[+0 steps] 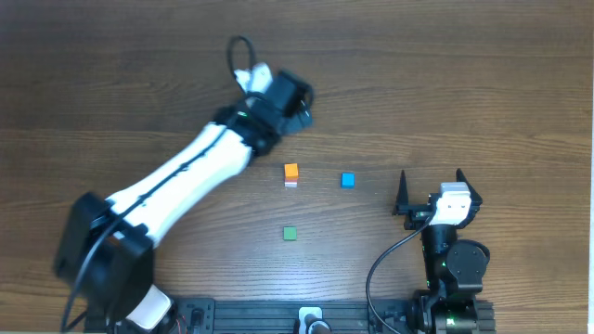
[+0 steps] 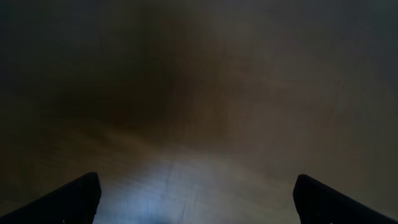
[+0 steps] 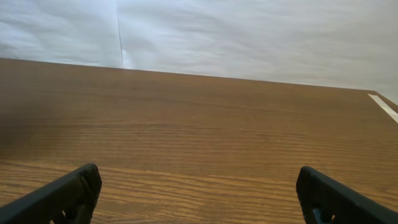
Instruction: Stack Cubes
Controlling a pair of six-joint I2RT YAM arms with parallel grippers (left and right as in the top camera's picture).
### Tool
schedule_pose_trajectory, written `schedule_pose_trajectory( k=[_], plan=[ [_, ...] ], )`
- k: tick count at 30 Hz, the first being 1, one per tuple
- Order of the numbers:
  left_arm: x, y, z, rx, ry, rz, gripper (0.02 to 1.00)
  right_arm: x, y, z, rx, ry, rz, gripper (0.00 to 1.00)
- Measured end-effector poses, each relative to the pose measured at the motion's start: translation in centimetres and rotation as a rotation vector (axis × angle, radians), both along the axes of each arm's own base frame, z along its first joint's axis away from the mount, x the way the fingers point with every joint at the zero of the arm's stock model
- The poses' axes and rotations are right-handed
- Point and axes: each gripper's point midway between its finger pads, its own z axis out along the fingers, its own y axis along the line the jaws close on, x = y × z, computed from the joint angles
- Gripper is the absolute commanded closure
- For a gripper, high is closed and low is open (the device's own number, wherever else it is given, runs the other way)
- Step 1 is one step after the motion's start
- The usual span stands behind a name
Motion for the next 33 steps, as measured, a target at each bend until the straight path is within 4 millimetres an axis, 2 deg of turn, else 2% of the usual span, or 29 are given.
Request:
schedule_pose_trajectory(
  k=[4,7,11,15,16,19,24,27,33],
  plan=[
    [2.6,3.3,5.8,-0.032,-0.17,0.064,0.02,0.0,0.0,0.0,0.0,0.0,0.0,0.007],
    [3.3,5.4,9.8,-0.032,-0.294,0.092,0.02,0.0,0.0,0.0,0.0,0.0,0.0,0.009],
    [3.1,8.1,12.8,-0.047,-0.429,0.112,0.02,0.0,0.0,0.0,0.0,0.0,0.0,0.007],
    [1.5,12.2,14.0,-0.047,-0.53,0.147,0.023,0.0,0.0,0.0,0.0,0.0,0.0,0.009],
    [0.5,14.0,14.3,-0.042,-0.559,0.162,0.023,0.0,0.0,0.0,0.0,0.0,0.0,0.009],
    [-1.8,17.0,15.4,-0.027,-0.623,0.17,0.029,0.0,0.0,0.0,0.0,0.0,0.0,0.007],
    [-6.7,21.0,17.7,0.033,-0.759,0.144,0.073,0.0,0.0,0.0,0.0,-0.002,0.0,0.007],
    [-9.3,21.9,17.8,0.089,-0.829,0.098,0.086,0.0,0.0,0.0,0.0,-0.002,0.0,0.009],
    [-12.8,22.1,15.6,0.183,-0.95,0.01,0.093,0.0,0.0,0.0,0.0,-0.002,0.0,0.007]
  ],
)
